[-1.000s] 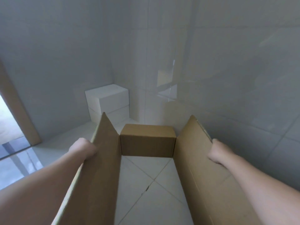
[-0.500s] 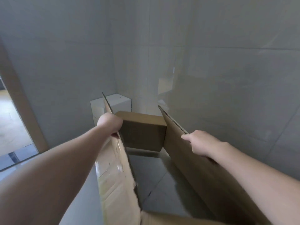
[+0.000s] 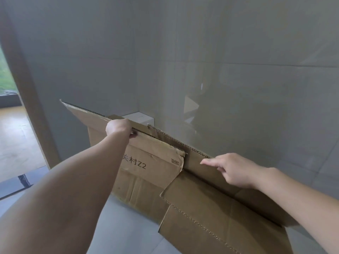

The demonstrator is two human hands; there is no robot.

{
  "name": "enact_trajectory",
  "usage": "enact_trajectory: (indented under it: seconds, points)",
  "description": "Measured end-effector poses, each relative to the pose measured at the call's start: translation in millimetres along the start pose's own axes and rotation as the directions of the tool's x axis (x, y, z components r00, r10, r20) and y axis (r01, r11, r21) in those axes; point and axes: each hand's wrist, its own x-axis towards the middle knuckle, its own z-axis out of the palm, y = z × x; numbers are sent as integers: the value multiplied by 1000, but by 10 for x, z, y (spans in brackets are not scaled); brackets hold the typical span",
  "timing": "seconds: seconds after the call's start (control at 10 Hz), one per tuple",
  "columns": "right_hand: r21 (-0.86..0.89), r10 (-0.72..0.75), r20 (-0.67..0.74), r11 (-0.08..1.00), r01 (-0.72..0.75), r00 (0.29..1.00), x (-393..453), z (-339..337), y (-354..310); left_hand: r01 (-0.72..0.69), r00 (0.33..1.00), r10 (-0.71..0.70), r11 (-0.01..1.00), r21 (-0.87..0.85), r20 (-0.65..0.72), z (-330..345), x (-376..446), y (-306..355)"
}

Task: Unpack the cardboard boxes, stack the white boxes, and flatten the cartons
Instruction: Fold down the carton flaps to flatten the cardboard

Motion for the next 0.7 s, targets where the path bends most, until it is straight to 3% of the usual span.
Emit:
enact_trajectory:
  seconds: [0.1, 0.2, 0.3, 0.4, 0.5, 0.6, 0.7]
  points:
    - [100, -21, -74, 995, 28, 997, 49, 176, -11, -84, 996, 77, 961, 263, 36, -79, -64, -196]
    - [120, -14, -120, 992, 29, 993, 102, 245, -38, -188, 972, 228, 898, 398, -56, -67, 34, -458]
    - [121, -17, -126, 992, 33, 992, 159, 236, -75, -420, 905, 388, 742, 523, 175, -15, -270, -738]
    - [121, -31, -123, 992, 46, 992, 177, 238, -78, -637, 753, 401, 245, 731, 522, 50, -506, -961]
    - [81, -37, -101, 996, 45, 994, 199, 252, -71, -660, 662, 449, -31, 751, 600, 124, -540, -995]
    - [46, -6, -84, 999, 9, 996, 239, 258, -102, -758, 590, 417, -6, 652, 691, 192, -506, -867]
    - [-110, 8, -59, 994, -14, 998, 263, 248, -206, -794, 578, 356, 36, 607, 735, 227, -476, -813]
